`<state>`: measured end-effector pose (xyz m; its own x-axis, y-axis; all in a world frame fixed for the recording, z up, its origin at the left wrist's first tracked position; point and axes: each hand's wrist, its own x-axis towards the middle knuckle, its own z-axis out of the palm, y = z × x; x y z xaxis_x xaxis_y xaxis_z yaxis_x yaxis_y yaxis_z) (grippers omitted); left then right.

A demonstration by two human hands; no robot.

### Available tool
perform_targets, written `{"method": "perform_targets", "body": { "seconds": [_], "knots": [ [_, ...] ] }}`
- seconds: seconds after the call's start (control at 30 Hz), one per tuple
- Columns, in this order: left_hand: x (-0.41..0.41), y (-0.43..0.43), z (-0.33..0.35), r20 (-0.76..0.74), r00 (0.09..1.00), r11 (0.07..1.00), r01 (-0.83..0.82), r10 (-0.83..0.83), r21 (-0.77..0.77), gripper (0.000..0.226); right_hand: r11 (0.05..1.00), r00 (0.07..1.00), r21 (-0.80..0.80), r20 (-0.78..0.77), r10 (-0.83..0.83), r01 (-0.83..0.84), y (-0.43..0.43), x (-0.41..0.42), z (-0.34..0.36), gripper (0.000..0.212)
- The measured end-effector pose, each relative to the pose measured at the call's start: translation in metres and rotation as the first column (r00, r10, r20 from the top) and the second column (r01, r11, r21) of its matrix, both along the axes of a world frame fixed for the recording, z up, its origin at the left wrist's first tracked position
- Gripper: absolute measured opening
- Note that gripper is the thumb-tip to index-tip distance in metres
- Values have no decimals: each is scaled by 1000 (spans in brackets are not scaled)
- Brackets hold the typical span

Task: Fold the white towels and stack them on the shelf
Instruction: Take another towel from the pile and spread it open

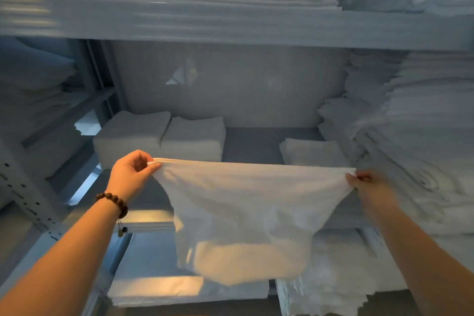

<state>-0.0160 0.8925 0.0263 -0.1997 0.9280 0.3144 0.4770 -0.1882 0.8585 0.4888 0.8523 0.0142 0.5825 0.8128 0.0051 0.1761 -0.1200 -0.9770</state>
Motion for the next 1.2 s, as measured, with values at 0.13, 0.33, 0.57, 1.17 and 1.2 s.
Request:
{"method": "perform_targets", "body": {
  "seconds": [0.13, 0.33, 0.57, 1.17, 1.2],
  "knots": [
    [-9, -4, 1, 18, 1000, 1000, -23, 23, -11, 11, 997, 980, 56, -189, 62, -53, 5, 4, 3, 23],
    [-21, -3, -4, 206, 979, 995, 6, 14, -97, 5, 973, 878, 157, -424, 222, -170, 5, -2, 8, 16],
    [18, 8, -29, 316, 921, 930, -108, 227, -351, 13, 991, 928, -130, -371, -41, -8, 22, -29, -14, 17],
    [185, -53, 7, 384, 922, 965, 139, -44, -223, 11, 949, 923, 125, -228, 311, -289, -32, -196, 25, 7],
    [187, -54, 7, 379, 924, 964, 143, -49, -223, 10, 944, 926, 126, -195, 324, -304, -33, -197, 25, 6]
  ]
}}
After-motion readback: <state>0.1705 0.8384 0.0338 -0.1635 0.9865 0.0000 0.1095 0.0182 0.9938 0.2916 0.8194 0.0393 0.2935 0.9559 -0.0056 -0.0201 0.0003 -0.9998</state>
